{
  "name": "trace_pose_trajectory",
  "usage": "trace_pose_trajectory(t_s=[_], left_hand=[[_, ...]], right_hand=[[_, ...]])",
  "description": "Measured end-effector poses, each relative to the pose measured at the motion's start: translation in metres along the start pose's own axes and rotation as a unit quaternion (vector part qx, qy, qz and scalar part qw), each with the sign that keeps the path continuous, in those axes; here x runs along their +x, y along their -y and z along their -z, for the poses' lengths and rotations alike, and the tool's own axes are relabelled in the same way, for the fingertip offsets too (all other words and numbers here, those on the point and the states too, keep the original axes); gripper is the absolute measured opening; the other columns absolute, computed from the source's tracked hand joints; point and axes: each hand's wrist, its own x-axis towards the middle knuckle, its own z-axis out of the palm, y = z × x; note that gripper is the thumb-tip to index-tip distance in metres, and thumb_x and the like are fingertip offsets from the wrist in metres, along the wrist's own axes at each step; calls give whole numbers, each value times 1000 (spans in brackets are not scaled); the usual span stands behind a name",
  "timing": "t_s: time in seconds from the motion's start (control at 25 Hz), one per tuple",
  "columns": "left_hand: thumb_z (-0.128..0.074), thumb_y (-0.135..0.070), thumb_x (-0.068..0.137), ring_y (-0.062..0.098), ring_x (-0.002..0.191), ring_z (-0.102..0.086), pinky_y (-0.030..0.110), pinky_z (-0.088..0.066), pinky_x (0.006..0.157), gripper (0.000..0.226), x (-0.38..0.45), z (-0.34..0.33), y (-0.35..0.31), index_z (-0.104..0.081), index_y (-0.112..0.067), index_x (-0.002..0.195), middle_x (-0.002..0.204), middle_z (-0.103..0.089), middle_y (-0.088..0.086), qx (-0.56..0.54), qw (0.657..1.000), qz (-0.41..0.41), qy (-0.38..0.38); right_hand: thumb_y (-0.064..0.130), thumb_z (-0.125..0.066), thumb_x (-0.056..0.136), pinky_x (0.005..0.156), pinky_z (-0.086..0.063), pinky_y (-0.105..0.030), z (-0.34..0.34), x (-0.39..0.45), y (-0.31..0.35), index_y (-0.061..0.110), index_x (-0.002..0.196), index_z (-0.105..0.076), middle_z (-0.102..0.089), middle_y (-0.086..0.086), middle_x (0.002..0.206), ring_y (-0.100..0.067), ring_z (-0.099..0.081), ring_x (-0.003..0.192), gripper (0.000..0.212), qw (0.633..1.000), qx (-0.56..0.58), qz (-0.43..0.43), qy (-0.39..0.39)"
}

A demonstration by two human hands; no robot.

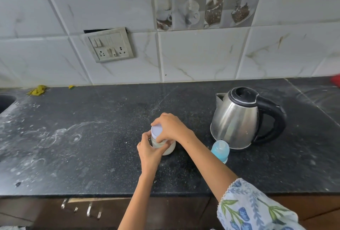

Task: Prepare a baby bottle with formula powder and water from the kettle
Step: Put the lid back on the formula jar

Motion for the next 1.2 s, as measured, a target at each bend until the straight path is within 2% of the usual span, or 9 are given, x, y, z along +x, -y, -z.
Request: trace_pose_trajectory(t_s=[0.16,0.32,0.4,0.56,0.68,0.76,0.88,1.04,1.2], left_hand=[[-88,-21,59,4,79,-59,7,-41,59,57,1,0,2,-54,-16,105,92,-63,-6,4,1000,3,-11],[-89,-26,57,1,85,-58,5,-41,62,59,1,0,2,-52,-20,103,95,-61,-10,3,1000,12,-9],[-89,-27,57,-4,89,-58,4,-42,65,62,1,1,3,-53,-20,107,98,-60,-14,-3,1000,8,-12],[-86,-23,59,4,86,-61,15,-45,63,56,2,1,4,-53,-19,104,93,-63,-9,7,1000,9,-13],[-87,-21,58,-8,82,-59,9,-45,61,57,2,2,2,-53,-20,104,91,-62,-14,-3,1000,14,-14],[-84,-16,62,-16,82,-56,5,-43,62,54,3,2,1,-53,-19,106,95,-62,-12,-3,1000,6,-15],[-81,-14,65,-7,84,-59,8,-45,62,51,5,1,3,-53,-21,107,100,-64,-4,3,1000,9,-16],[-89,-40,51,12,101,-56,26,-49,76,67,6,-1,11,-51,-30,106,103,-62,-11,4,1000,20,-10],[-84,-31,57,11,98,-59,20,-46,70,60,7,0,11,-53,-26,108,104,-62,-7,-2,1000,14,-13]], right_hand=[[50,-76,73,75,-45,-32,-6,4,13,15,129,-52,-53,-11,124,-27,-59,107,70,993,-65,-93,-32],[78,-50,76,65,-41,-30,-9,-7,6,8,105,-62,-65,-8,100,-26,-64,91,76,976,-46,-188,-101],[72,-47,83,71,-45,-33,-13,-11,-6,7,110,-62,-63,-9,110,-26,-61,101,71,978,13,-154,-138],[53,-54,91,104,-37,-36,-32,-20,-11,11,140,-45,-44,-2,147,-19,-38,135,66,991,106,16,-79],[52,-52,92,86,-47,-34,-38,-21,-14,17,131,-54,-58,-2,124,-19,-51,117,52,974,80,-15,-213],[46,-62,88,97,-46,-37,-42,-19,-17,17,134,-52,-47,-1,139,-19,-40,130,56,976,70,17,-207],[49,-60,88,104,-40,-38,-49,-17,-14,13,138,-48,-37,-5,149,-22,-32,138,63,990,82,-8,-111],[57,-49,91,76,-49,-31,-39,-25,-19,14,108,-63,-57,-3,113,-19,-58,104,48,957,79,-132,-246],[49,-63,85,107,-37,-36,-48,-21,-22,18,143,-38,-27,0,154,-19,-30,139,70,963,246,-43,-101]])
